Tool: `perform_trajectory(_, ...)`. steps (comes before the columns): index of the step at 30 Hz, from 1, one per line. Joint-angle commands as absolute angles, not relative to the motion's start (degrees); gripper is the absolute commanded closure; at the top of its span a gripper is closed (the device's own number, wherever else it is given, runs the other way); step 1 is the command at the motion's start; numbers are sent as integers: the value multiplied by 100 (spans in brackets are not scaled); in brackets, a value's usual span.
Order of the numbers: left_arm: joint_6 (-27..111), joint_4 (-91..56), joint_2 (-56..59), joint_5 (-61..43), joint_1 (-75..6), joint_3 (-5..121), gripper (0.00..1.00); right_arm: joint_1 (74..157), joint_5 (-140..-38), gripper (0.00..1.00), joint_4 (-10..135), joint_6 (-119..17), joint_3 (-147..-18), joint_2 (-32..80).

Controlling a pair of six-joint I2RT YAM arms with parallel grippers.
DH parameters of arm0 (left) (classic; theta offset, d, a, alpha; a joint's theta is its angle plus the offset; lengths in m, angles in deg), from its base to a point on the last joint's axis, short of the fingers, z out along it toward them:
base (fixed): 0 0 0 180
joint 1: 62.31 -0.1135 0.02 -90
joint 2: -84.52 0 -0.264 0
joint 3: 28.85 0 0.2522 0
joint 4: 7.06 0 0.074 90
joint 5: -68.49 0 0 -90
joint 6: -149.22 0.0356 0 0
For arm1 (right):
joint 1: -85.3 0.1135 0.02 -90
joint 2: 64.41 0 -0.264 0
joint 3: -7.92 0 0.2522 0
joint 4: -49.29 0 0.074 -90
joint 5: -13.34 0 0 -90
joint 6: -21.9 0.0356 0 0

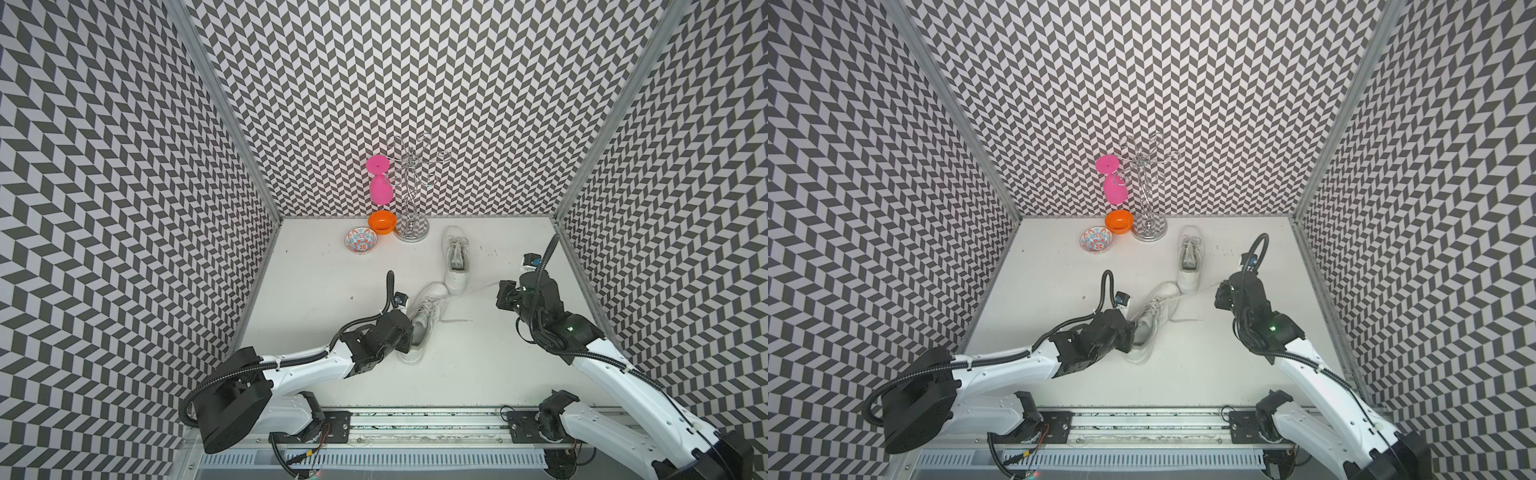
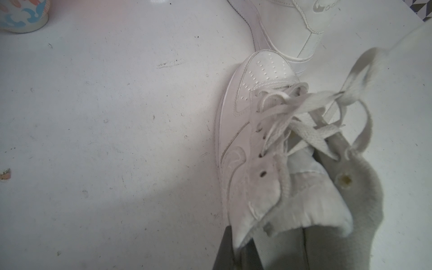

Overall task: Remove the insole from the shoe
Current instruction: Untie the shoelace on the shoe.

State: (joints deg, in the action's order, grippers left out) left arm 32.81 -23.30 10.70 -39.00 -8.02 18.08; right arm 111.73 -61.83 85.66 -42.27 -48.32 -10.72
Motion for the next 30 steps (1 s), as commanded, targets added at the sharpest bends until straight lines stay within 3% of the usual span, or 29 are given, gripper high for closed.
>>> perform_trajectory(1, 3307, -2804, 904, -4233, -913, 1783, 100, 11156, -6921, 58, 8320, -4381, -4800, -886)
perform_trajectory(5, 3320, -2765, 891, -4163, -913, 1814, 100, 11702, -7001, 37, 8251, -4292, -4844, -651)
perform_trajectory(8, 3316, -2772, 834, -4143, -912, 1873, 100, 12368, -6755, 31, 8188, -4160, -4975, -310)
perform_trajectory(20, 3251, -2743, 717, -4067, -870, 1900, 100, 13539, -6100, 28, 8137, -3925, -5809, 1394)
perform_trajectory(27, 3241, -2712, 722, -4039, -864, 1832, 100, 13548, -5793, 43, 8246, -3901, -5937, 1707)
perform_trajectory(30, 3241, -2697, 710, -4038, -862, 1829, 100, 13587, -5846, 43, 8246, -3918, -5950, 1811)
